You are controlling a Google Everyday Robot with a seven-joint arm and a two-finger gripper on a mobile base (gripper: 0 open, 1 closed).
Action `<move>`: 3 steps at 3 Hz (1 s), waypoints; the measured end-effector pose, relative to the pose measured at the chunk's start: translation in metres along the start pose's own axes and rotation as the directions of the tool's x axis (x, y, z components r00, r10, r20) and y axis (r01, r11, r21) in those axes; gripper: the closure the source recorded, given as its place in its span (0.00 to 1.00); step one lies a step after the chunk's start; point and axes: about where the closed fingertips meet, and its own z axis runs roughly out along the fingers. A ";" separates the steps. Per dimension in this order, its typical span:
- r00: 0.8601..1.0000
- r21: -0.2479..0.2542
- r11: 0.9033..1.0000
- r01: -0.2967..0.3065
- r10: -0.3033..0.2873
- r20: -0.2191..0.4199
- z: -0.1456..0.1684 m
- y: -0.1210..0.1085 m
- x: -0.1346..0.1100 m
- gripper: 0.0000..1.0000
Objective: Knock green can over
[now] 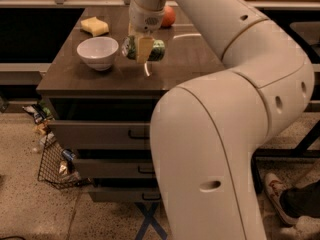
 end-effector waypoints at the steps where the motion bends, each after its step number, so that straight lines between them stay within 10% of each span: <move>1: 0.999 -0.046 0.999 -0.023 0.022 -0.033 0.016 0.006 0.001 0.87; 3: 0.997 -0.103 0.992 -0.077 0.075 -0.024 0.034 0.012 -0.008 0.40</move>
Offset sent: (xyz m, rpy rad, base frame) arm -0.0157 0.0087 -0.0323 -0.0611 0.1343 -0.0541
